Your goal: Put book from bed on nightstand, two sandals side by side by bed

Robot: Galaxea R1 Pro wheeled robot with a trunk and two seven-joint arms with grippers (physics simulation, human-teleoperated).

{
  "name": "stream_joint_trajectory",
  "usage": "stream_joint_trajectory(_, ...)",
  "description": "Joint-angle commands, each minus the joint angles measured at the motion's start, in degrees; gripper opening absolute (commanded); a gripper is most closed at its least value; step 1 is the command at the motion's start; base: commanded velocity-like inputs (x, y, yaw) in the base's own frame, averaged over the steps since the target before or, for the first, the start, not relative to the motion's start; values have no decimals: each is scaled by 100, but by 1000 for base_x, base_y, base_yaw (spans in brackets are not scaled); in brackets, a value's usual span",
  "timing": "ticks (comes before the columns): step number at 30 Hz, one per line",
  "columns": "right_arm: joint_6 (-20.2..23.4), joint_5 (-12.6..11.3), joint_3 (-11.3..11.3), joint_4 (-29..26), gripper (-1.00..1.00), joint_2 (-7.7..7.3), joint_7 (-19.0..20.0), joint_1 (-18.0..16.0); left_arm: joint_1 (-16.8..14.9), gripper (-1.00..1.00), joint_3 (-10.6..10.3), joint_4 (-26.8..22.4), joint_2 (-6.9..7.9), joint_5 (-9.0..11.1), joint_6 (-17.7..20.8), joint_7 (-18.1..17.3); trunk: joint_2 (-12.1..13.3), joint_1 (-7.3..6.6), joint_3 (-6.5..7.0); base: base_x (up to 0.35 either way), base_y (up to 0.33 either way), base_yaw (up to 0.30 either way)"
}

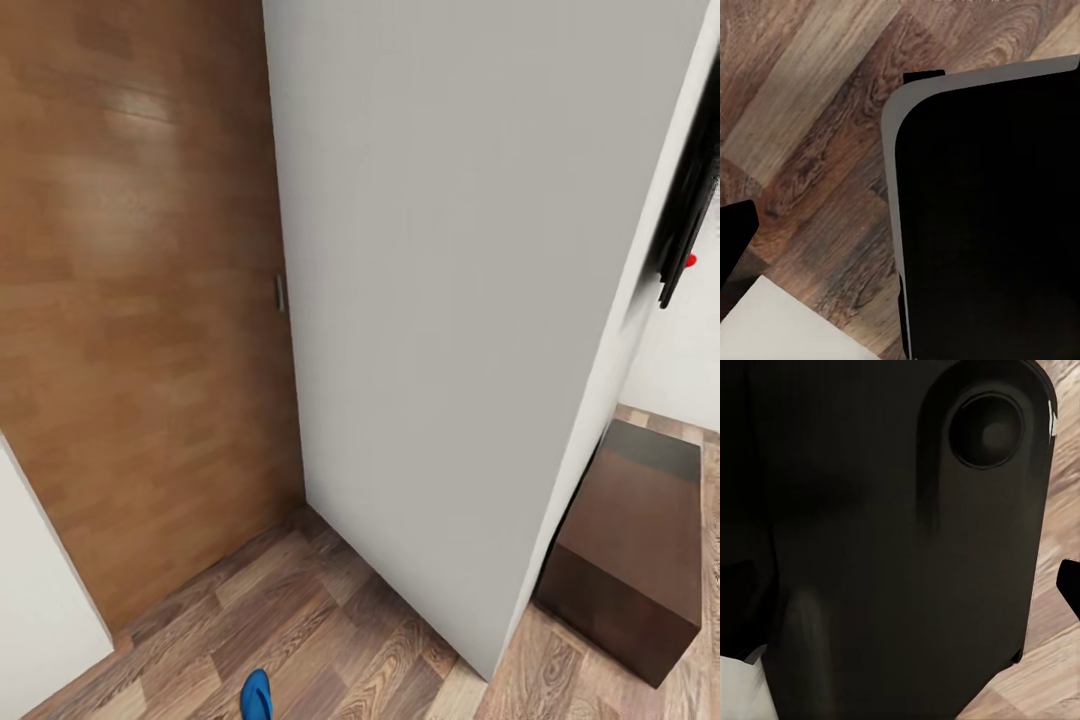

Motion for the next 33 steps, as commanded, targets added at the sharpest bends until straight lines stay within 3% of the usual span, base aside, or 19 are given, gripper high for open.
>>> stream_joint_trajectory(1,-10,6,-16,2,100,1,1,-2,4,100,-12,-11,3,-31,-8,-4,-2,0,-4,0,88,-161)
stream_joint_trajectory(33,-9,6,-7,2,100,1,1,-2,4,100,-12,-11,7,-37,-8,-1,-2,0,-4,0,149,-151)
